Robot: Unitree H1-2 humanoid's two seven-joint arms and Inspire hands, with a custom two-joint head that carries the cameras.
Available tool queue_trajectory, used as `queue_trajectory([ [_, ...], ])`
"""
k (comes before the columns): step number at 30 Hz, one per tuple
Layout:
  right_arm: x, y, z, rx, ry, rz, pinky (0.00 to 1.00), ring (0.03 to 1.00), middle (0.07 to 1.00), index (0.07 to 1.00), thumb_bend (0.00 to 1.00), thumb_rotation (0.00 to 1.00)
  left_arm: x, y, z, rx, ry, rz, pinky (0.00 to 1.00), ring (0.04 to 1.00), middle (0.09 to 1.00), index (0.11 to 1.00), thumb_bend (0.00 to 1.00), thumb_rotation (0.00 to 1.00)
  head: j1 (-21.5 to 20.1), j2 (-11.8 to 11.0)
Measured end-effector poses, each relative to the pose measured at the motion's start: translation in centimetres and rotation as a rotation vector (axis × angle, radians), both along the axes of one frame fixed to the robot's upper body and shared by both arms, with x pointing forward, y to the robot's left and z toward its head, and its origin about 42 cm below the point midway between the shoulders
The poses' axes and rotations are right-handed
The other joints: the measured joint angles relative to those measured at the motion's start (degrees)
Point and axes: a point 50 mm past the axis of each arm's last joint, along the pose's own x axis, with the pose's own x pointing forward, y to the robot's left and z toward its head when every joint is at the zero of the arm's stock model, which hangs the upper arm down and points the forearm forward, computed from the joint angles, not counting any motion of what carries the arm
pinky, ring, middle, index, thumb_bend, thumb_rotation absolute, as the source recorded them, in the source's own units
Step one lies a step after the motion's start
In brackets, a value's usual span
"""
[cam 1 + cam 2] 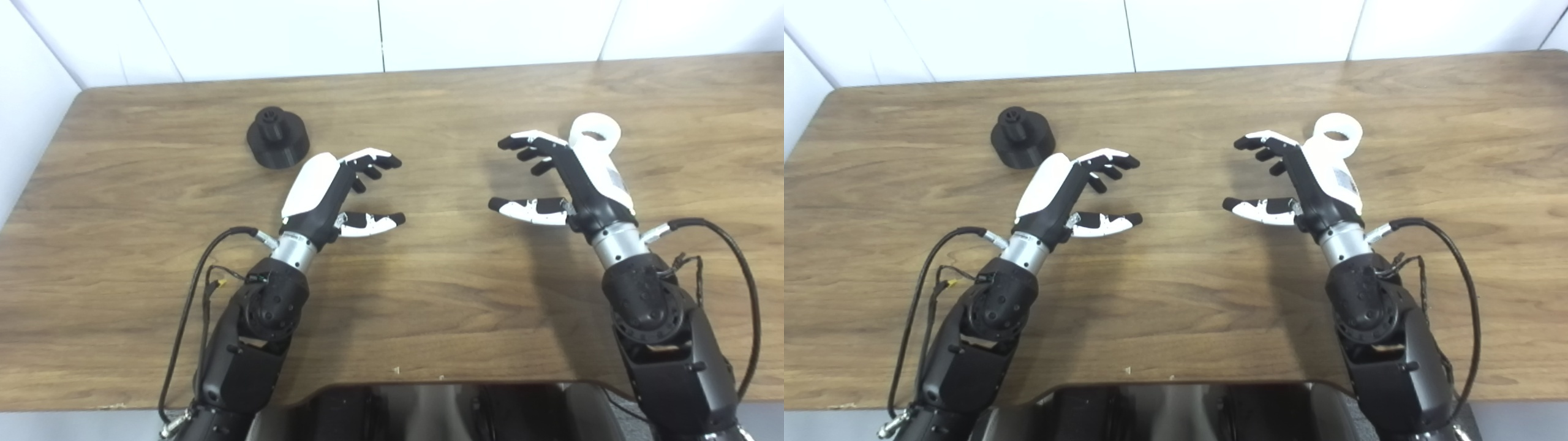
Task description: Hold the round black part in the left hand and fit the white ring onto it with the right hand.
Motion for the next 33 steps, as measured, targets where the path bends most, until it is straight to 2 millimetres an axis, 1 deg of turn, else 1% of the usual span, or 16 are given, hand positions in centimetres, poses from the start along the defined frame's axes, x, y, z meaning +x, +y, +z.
queue_trajectory([
  [5,0.0,0.0,0.0,0.002,0.001,0.001,0.64,0.742,0.775,0.729,0.66,0.19,0.0,0.0,0.0,-0.001,0.0,0.0,0.57,0.697,0.75,0.701,0.68,0.15,1.1,-0.1],
  [11,0.0,0.0,0.0,0.003,0.001,0.001,0.63,0.74,0.775,0.728,0.67,0.18,0.0,-0.2,0.0,-0.007,-0.002,-0.001,0.57,0.697,0.75,0.703,0.67,0.15,1.3,-0.1],
  [14,0.0,0.0,0.0,0.003,0.001,0.001,0.63,0.739,0.775,0.728,0.67,0.18,0.0,-0.2,0.0,-0.007,-0.002,-0.002,0.57,0.698,0.749,0.702,0.67,0.15,2.1,-0.5],
  [17,0.0,-0.1,0.0,0.005,0.002,0.001,0.62,0.735,0.772,0.728,0.67,0.18,0.0,-0.3,0.0,-0.005,-0.005,0.0,0.57,0.698,0.748,0.699,0.67,0.16,4.7,-1.6],
  [19,0.1,-0.2,-0.1,0.007,0.002,0.002,0.62,0.73,0.765,0.725,0.67,0.18,-0.1,-0.5,-0.1,-0.001,-0.007,-0.001,0.57,0.701,0.752,0.702,0.66,0.17,7.4,-2.9],
  [20,0.1,-0.4,-0.3,0.011,0.004,0.004,0.62,0.73,0.765,0.726,0.67,0.18,-0.1,-0.7,-0.2,0.001,-0.007,0.0,0.57,0.701,0.753,0.703,0.66,0.18,8.3,-3.2],
  [21,0.1,-0.6,-0.4,0.01,0.008,0.002,0.62,0.731,0.765,0.725,0.67,0.18,-0.1,-0.8,-0.4,0.0,-0.005,0.0,0.57,0.699,0.752,0.703,0.66,0.19,10.4,-4.1],
  [24,0.0,-1.4,-0.8,0.003,0.012,0.003,0.61,0.726,0.762,0.722,0.67,0.15,-0.1,-1.6,-1.0,0.008,0.005,-0.003,0.57,0.693,0.749,0.704,0.66,0.2,13.9,-5.4],
  [25,0.0,-1.8,-0.9,0.006,0.004,0.001,0.6,0.721,0.759,0.718,0.67,0.15,-0.2,-1.9,-1.2,0.019,0.001,-0.005,0.57,0.692,0.751,0.705,0.66,0.21,13.9,-5.4],
  [26,0.0,-2.1,-1.0,0.008,-0.005,0.004,0.6,0.718,0.759,0.715,0.68,0.14,-0.2,-2.1,-1.3,0.019,-0.003,-0.006,0.57,0.692,0.755,0.708,0.66,0.21,15.0,-5.7],
  [29,0.1,-3.0,-1.2,0.002,-0.007,0.004,0.6,0.713,0.758,0.714,0.68,0.12,-0.1,-2.6,-1.6,0.011,-0.009,-0.004,0.56,0.684,0.753,0.709,0.66,0.21,15.5,-6.1],
  [33,0.1,-3.4,-1.4,0.021,-0.014,0.008,0.6,0.708,0.756,0.717,0.68,0.13,0.0,-2.7,-1.8,0.009,-0.02,-0.005,0.57,0.686,0.753,0.708,0.66,0.2,15.2,-6.0],
])
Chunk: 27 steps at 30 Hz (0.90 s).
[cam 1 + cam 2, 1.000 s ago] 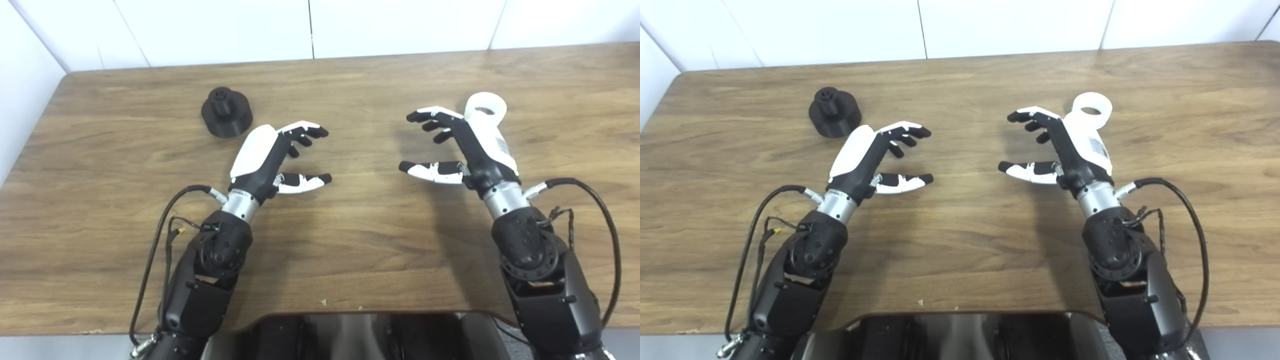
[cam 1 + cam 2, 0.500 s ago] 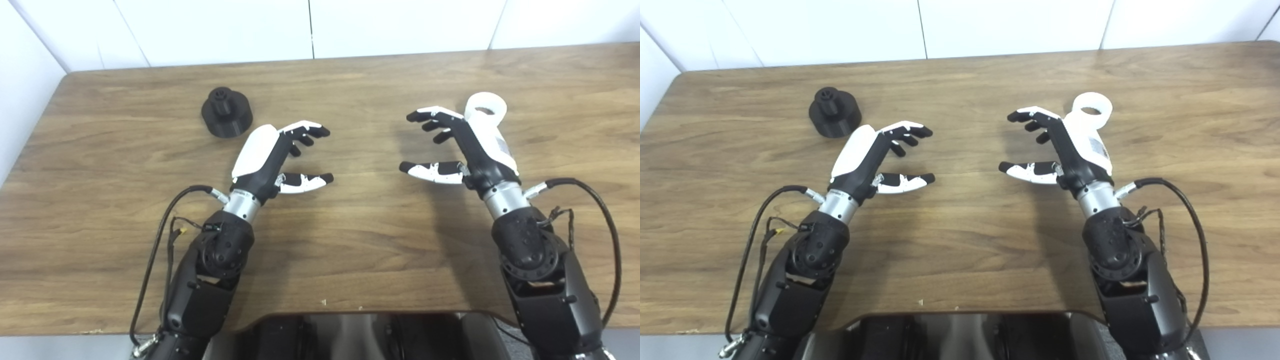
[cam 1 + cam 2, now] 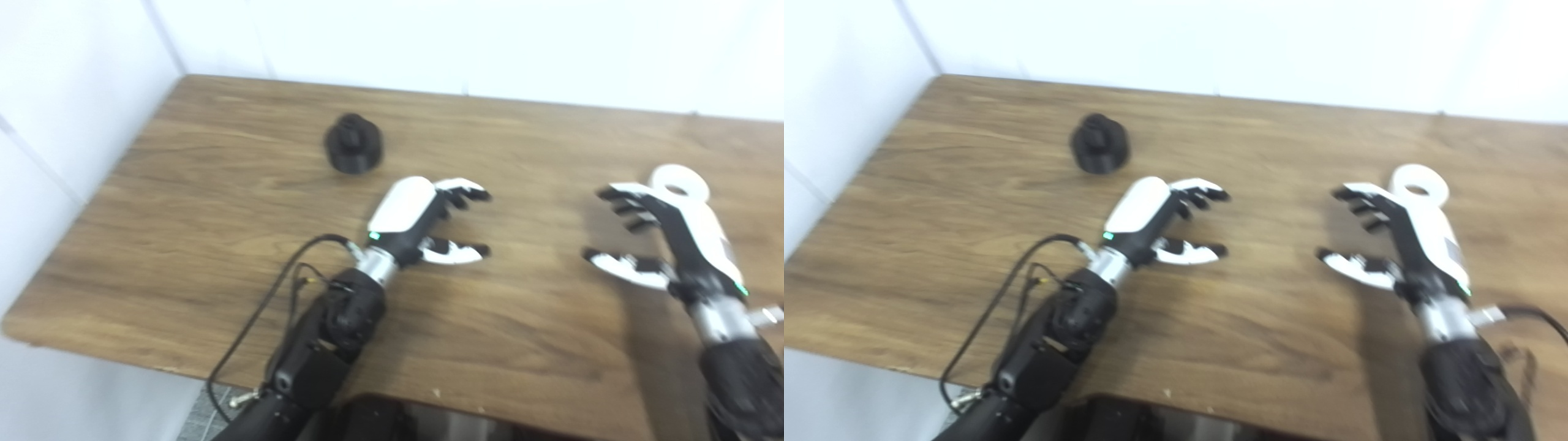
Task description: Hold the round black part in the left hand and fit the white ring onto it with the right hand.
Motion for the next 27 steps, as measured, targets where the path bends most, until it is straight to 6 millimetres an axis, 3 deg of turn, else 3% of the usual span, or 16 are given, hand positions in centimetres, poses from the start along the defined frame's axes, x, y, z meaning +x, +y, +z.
queue_trajectory([
  [16,0.0,0.0,-0.1,-0.001,0.003,0.001,0.6,0.718,0.759,0.721,0.68,0.15,0.0,0.1,0.0,0.015,-0.011,0.014,0.6,0.733,0.776,0.719,0.66,0.21,-0.4,-0.3],
  [27,0.0,0.0,-0.1,-0.001,0.003,0.001,0.6,0.725,0.763,0.722,0.68,0.15,0.7,2.0,1.3,0.016,-0.036,0.098,0.66,0.796,0.812,0.715,0.67,0.22,-0.4,-0.4],
])
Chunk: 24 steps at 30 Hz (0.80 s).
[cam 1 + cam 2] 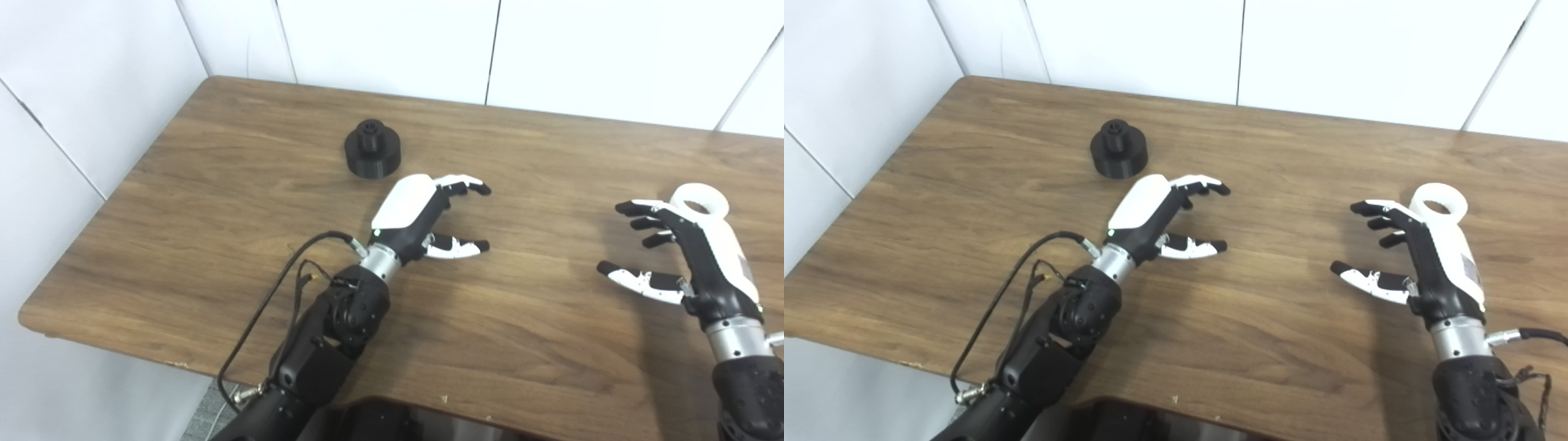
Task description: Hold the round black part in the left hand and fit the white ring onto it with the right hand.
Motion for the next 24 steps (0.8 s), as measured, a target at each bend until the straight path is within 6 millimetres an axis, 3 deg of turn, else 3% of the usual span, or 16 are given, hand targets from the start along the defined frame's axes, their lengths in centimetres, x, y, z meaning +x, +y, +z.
queue_trajectory([
  [14,-0.1,0.0,-0.1,0.001,0.002,-0.001,0.6,0.715,0.757,0.718,0.68,0.16,1.3,3.6,1.5,0.015,-0.054,0.125,0.66,0.809,0.822,0.707,0.67,0.22,0.4,0.1],
  [24,0.0,-0.2,-0.3,0.001,0.009,-0.005,0.6,0.718,0.76,0.722,0.68,0.18,2.0,4.8,3.1,-0.002,-0.116,0.173,0.67,0.834,0.851,0.71,0.69,0.23,1.0,0.0],
])
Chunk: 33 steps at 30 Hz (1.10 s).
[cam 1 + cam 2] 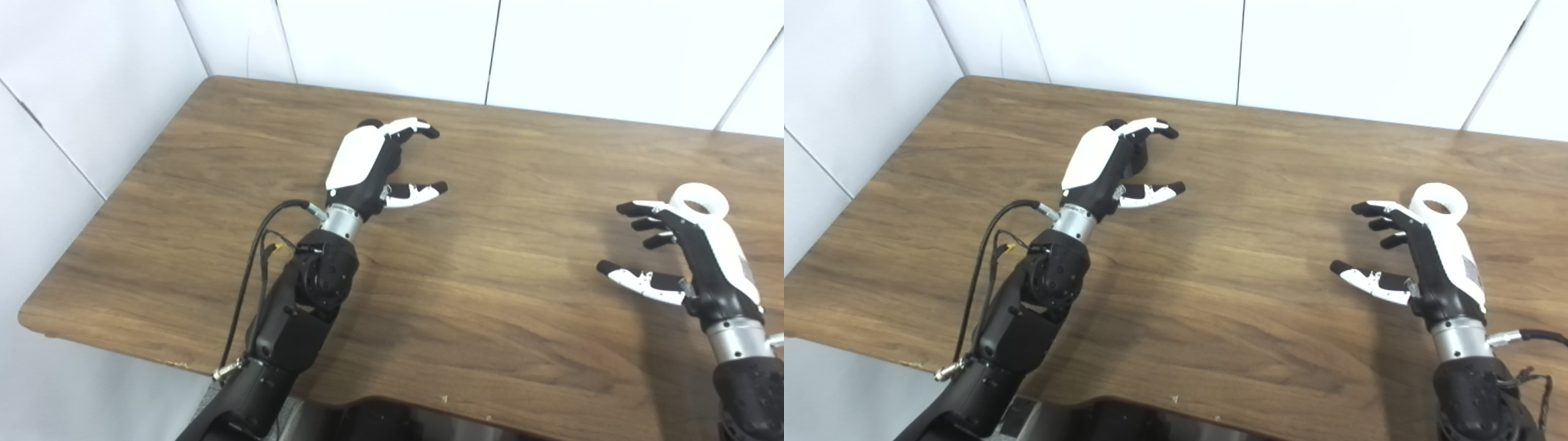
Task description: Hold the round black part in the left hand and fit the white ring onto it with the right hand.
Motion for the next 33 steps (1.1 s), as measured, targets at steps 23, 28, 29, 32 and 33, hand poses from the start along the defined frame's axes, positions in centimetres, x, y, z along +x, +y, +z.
queue_trajectory([
  [23,0.0,0.0,0.0,0.001,0.001,0.0,0.59,0.715,0.759,0.721,0.68,0.15,1.9,4.4,3.3,0.07,-0.066,0.191,1.0,1.0,1.0,0.773,0.77,0.4,-0.1,0.0],
  [28,0.0,0.0,0.0,0.001,0.001,0.0,0.6,0.719,0.763,0.724,0.67,0.17,2.3,5.5,2.8,0.147,-0.026,0.237,1.0,1.0,1.0,0.827,0.84,0.46,-0.2,0.0],
  [29,0.0,0.0,0.0,0.002,0.001,0.0,0.6,0.719,0.763,0.724,0.67,0.16,2.4,5.6,2.6,0.158,-0.015,0.246,1.0,1.0,1.0,0.835,0.86,0.46,-0.2,0.1],
  [32,0.0,-0.1,0.0,0.004,0.002,0.0,0.6,0.717,0.763,0.725,0.67,0.17,2.5,5.9,2.2,0.18,0.017,0.263,1.0,1.0,1.0,0.853,0.91,0.46,-0.2,0.1],
  [33,0.0,-0.1,0.0,0.004,0.002,-0.001,0.6,0.715,0.762,0.724,0.67,0.17,2.6,6.0,2.1,0.182,0.022,0.267,1.0,1.0,1.0,0.859,0.92,0.46,-0.3,0.1],
])
